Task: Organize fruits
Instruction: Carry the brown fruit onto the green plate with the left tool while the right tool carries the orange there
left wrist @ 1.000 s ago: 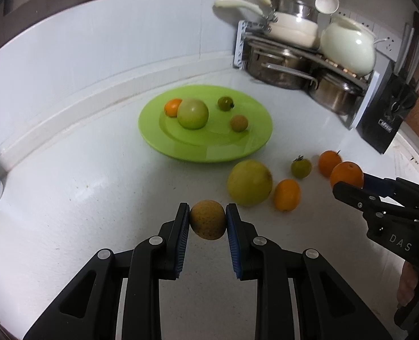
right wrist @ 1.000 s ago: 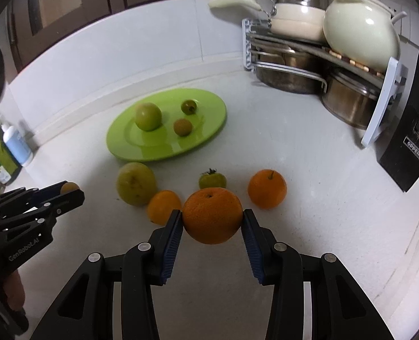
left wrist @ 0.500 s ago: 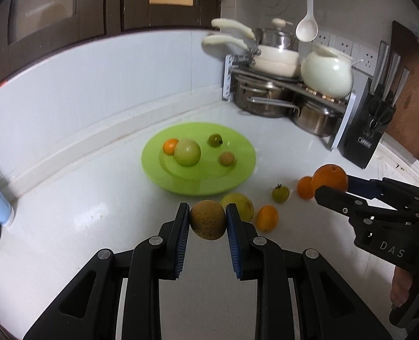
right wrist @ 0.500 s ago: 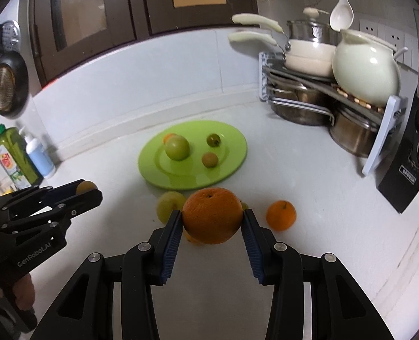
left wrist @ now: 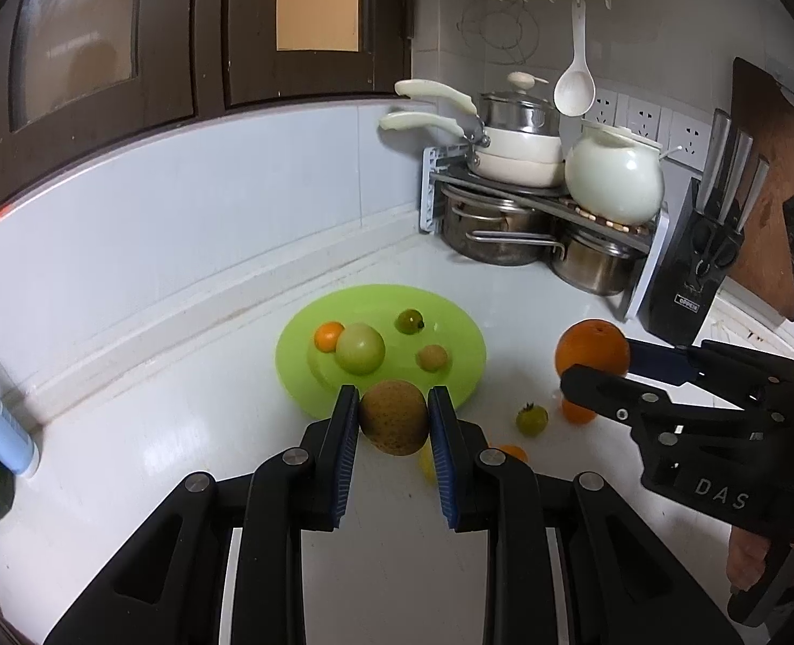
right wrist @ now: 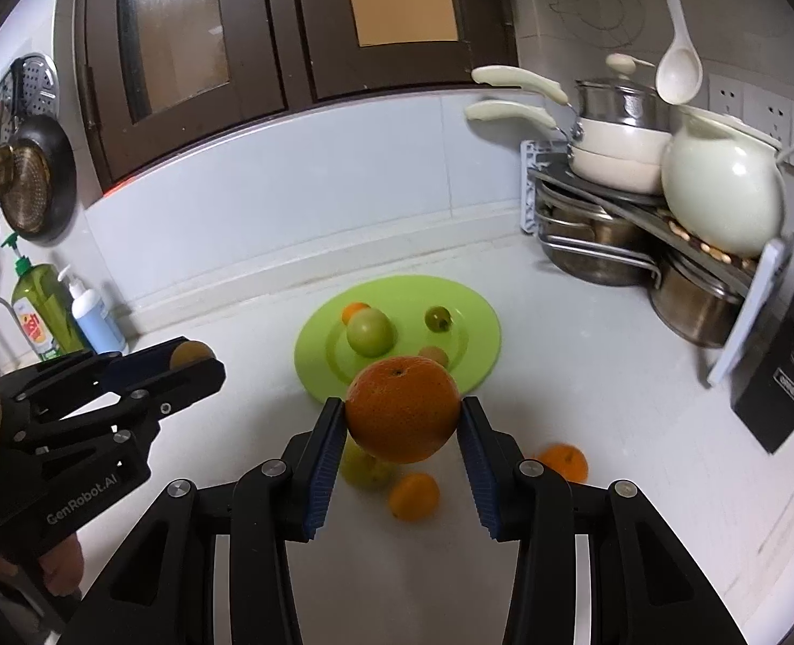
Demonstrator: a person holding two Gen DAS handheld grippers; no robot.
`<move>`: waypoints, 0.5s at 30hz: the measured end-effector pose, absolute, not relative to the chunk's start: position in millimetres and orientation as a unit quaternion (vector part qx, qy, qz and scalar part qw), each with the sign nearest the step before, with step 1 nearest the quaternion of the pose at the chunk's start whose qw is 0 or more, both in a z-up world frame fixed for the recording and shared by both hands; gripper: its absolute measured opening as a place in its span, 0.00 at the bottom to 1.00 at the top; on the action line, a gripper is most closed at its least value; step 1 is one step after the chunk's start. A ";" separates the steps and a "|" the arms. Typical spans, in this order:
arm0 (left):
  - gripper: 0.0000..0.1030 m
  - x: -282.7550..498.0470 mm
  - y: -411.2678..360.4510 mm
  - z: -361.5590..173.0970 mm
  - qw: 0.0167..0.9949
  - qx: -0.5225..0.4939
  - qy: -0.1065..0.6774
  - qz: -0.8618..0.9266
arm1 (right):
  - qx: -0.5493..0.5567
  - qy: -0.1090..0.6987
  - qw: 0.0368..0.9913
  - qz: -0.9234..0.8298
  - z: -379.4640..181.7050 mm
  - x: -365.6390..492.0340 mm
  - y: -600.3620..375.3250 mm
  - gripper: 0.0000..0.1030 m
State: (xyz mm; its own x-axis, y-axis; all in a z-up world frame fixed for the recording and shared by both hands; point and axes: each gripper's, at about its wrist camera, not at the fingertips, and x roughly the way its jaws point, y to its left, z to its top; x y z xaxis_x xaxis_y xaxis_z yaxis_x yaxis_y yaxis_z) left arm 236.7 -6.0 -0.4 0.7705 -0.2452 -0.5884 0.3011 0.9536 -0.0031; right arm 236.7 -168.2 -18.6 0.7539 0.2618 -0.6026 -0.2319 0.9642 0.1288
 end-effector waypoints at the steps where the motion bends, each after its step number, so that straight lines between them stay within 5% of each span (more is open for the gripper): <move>1: 0.26 238.2 -5.8 0.0 0.940 0.047 0.305 -0.145 | 0.023 0.324 0.936 0.134 -17.8 239.4 -166.7 0.42; 15: 0.26 278.7 4.4 5.1 0.943 0.046 0.301 -0.134 | -0.012 0.326 0.933 0.154 -14.2 288.3 -146.3 0.42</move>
